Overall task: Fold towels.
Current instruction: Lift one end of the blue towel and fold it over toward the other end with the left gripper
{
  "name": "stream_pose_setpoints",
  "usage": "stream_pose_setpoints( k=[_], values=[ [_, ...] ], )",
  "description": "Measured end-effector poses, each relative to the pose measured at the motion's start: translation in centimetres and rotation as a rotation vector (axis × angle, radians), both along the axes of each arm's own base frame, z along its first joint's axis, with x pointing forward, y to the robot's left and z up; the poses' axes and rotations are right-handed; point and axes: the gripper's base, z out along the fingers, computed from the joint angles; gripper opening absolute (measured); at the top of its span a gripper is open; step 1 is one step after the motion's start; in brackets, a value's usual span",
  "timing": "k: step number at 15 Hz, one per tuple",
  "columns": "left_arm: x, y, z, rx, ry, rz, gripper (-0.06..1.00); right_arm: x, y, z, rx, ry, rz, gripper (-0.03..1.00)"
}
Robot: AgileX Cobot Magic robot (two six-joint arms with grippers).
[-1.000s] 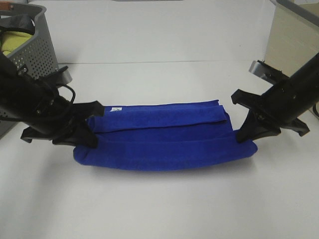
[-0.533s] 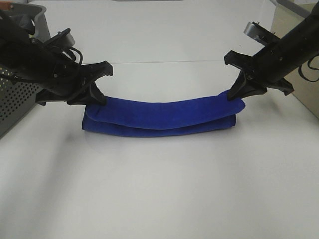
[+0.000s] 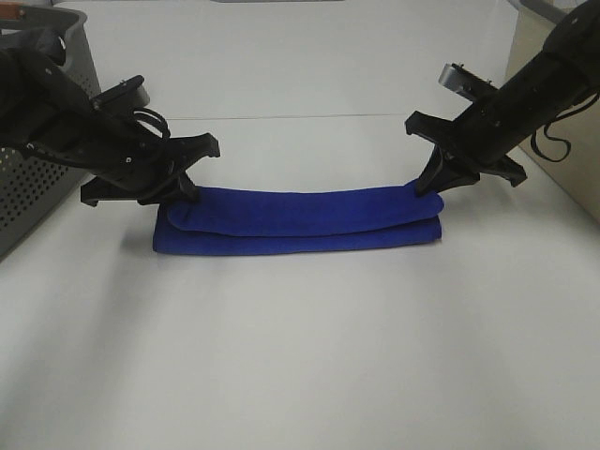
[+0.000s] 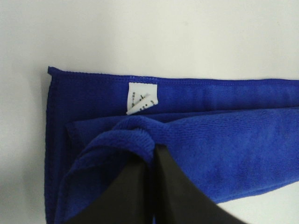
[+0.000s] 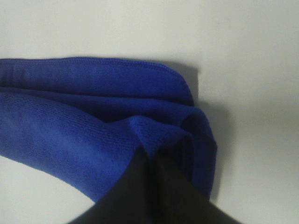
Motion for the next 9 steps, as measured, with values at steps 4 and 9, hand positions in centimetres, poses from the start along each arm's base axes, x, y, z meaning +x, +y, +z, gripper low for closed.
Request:
stream_pose_setpoints(
  k=[4,9],
  values=[
    [0.6,0.0,-0.8,0.021,-0.011,-0.006,0.02,0.1,0.0,-1.2,-0.007,0.019,-0.003,0.00],
    [1.1,-0.2,-0.2,0.025,-0.036,-0.017,0.51,0.1,0.0,-1.1,-0.004,0.018,-0.006,0.47]
  ],
)
